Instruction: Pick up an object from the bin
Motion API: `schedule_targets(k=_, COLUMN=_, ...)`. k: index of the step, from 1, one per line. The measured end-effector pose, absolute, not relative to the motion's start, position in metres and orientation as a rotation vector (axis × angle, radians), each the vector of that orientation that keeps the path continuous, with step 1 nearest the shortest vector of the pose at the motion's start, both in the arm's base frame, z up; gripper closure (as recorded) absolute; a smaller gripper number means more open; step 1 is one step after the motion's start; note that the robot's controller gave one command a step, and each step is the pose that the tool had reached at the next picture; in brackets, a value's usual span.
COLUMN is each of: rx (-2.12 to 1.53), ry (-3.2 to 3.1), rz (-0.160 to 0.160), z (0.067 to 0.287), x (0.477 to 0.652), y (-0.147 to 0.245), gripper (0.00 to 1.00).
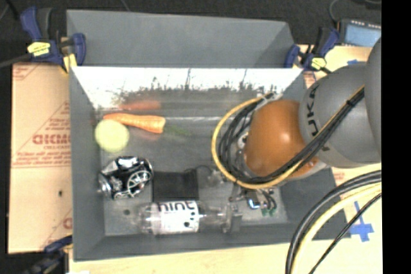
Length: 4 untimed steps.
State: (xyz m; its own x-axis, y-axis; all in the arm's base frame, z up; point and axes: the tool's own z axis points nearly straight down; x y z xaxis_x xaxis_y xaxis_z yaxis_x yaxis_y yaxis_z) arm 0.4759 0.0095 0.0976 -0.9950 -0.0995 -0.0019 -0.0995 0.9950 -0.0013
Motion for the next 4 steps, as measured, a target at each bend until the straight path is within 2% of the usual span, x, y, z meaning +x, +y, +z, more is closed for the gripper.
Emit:
schedule_targets(k=1, rx=0.085, ry=3.135, rz=-0.001, z=0.106, x=0.481, y=0.024, gripper=0.00)
schedule_targets(k=2, rx=0.164, ry=3.125, rz=-0.001, z=0.070, x=0.475, y=0.022, gripper=0.00)
schedule_targets(k=3, rx=0.123, ry=3.134, rz=-0.003, z=0.070, x=0.472, y=0.017, gripper=1.00)
schedule_targets(k=4, rx=0.123, ry=3.134, rz=-0.003, z=0.070, x=0.472, y=0.017, gripper=1.00)
